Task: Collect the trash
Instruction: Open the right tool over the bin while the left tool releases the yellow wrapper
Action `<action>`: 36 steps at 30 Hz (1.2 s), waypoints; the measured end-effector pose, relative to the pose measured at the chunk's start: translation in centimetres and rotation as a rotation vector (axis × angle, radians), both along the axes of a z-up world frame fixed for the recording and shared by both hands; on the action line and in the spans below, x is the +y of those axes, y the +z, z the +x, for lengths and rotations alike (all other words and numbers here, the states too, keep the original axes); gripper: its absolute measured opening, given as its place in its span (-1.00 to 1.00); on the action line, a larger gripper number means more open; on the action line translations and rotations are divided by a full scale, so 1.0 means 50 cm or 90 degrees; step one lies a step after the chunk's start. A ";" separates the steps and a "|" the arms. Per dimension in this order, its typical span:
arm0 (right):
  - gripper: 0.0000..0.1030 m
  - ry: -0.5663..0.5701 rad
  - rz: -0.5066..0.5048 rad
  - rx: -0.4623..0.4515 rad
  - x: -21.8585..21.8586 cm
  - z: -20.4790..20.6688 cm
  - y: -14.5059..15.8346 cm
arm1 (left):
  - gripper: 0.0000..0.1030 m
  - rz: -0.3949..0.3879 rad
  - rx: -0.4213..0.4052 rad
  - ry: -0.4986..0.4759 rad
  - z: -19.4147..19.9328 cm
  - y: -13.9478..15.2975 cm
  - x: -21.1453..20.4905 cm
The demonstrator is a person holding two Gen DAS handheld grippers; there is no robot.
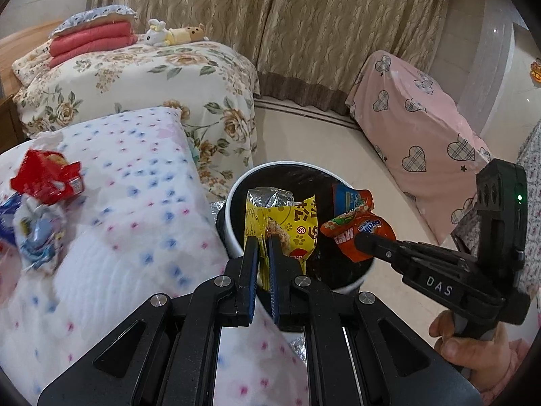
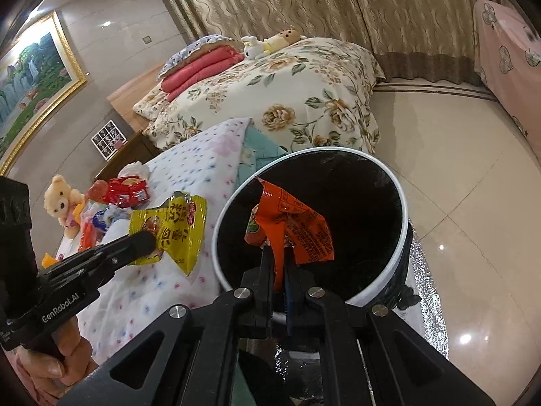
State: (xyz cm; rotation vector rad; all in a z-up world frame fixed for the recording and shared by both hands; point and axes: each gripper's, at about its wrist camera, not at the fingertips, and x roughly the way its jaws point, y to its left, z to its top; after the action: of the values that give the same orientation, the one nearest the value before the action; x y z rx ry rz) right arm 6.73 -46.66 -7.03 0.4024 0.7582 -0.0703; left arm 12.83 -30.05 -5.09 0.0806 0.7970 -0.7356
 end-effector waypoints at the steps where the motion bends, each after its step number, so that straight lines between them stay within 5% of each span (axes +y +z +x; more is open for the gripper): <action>1: -0.91 0.000 0.003 0.002 -0.006 0.004 -0.003 | -0.89 0.002 0.005 0.000 0.008 -0.003 -0.007; 16: -0.82 -0.019 0.005 0.024 -0.066 0.043 -0.022 | -0.85 0.021 0.042 -0.011 0.058 -0.039 -0.066; 18: -0.82 -0.023 0.006 0.022 -0.071 0.039 -0.020 | -0.72 0.020 0.046 -0.012 0.059 -0.040 -0.066; 22: -0.77 -0.029 0.002 0.014 -0.069 0.032 -0.008 | 0.20 0.011 0.037 -0.002 0.044 -0.032 -0.046; 26: -0.09 -0.033 0.007 0.000 -0.058 0.019 0.004 | 0.21 -0.001 0.022 0.003 0.016 -0.019 -0.006; 36: 0.73 0.006 0.037 -0.028 0.062 0.008 0.018 | 0.24 -0.047 0.024 0.044 -0.059 -0.006 0.150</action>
State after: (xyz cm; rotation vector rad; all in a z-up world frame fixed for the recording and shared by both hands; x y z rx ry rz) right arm 7.15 -43.57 -6.13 0.4540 0.7207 -0.0303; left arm 9.89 -22.57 -5.39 -0.0276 0.8042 -0.7015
